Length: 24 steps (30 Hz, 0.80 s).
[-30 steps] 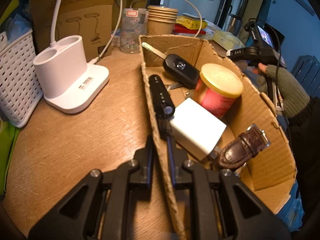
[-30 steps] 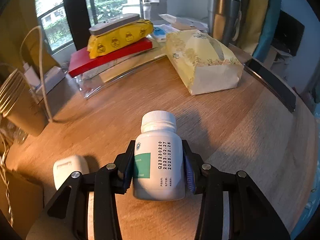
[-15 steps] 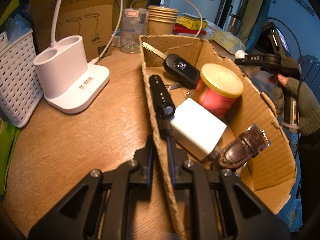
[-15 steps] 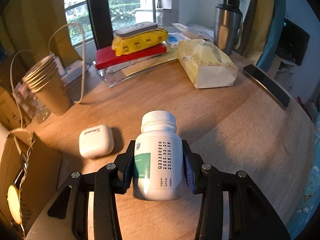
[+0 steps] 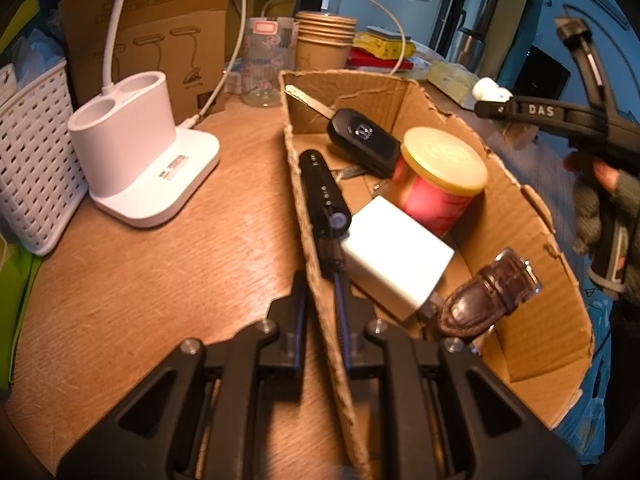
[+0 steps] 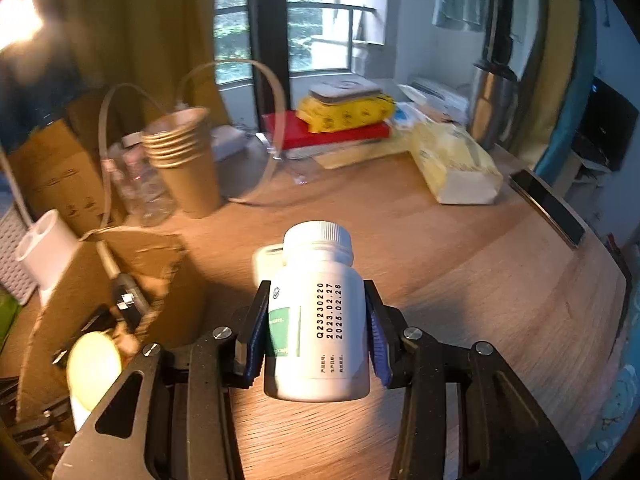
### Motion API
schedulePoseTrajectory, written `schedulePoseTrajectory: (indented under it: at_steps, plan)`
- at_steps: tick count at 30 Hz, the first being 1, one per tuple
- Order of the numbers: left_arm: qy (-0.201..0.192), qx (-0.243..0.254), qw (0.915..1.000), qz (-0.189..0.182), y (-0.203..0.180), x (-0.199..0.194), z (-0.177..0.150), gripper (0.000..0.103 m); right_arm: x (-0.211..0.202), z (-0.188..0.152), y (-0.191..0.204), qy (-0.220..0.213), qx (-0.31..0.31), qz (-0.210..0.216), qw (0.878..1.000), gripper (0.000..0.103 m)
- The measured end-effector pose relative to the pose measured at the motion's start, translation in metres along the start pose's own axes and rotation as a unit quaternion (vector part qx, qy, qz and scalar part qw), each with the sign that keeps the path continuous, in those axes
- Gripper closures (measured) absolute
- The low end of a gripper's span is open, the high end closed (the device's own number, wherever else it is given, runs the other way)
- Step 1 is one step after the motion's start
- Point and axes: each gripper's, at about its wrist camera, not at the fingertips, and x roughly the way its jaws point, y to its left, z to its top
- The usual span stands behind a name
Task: Organize rigid objects
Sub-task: 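Carry the pill bottle into the box and open the right gripper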
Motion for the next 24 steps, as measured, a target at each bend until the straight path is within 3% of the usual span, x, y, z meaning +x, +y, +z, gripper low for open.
schedulePoseTrajectory:
  at_steps: [13, 24]
  plan:
    - [0.000, 0.000, 1.0000, 0.000, 0.000, 0.000, 0.000, 0.089, -0.035, -0.001, 0.066, -0.023, -0.059, 0.061, 0.996, 0.058]
    - [0.000, 0.000, 1.0000, 0.000, 0.000, 0.000, 0.000, 0.088, -0.048, 0.008, 0.089, -0.040, -0.079, 0.091, 0.992, 0.058]
